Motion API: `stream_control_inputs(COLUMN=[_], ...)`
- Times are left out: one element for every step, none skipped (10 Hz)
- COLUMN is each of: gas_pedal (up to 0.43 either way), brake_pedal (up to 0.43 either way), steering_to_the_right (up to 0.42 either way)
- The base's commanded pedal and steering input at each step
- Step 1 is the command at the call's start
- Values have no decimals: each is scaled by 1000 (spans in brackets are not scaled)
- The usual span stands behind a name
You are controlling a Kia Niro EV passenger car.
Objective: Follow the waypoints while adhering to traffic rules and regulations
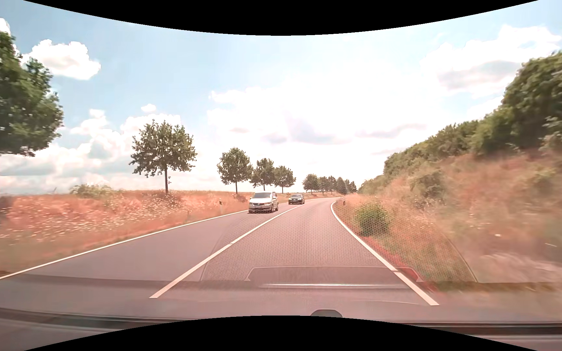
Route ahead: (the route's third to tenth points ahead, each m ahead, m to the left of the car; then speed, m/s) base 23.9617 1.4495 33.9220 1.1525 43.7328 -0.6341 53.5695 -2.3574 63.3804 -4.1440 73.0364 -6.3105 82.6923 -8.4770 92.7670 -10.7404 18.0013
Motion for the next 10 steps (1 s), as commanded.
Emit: stream_control_inputs(gas_pedal=[59,59,59,59,59,59,59,59,59,59], brake_pedal=[0,0,0,0,0,0,0,0,0,0], steering_to_the_right=[9,9,9,10,10,10,11,11,11,11])
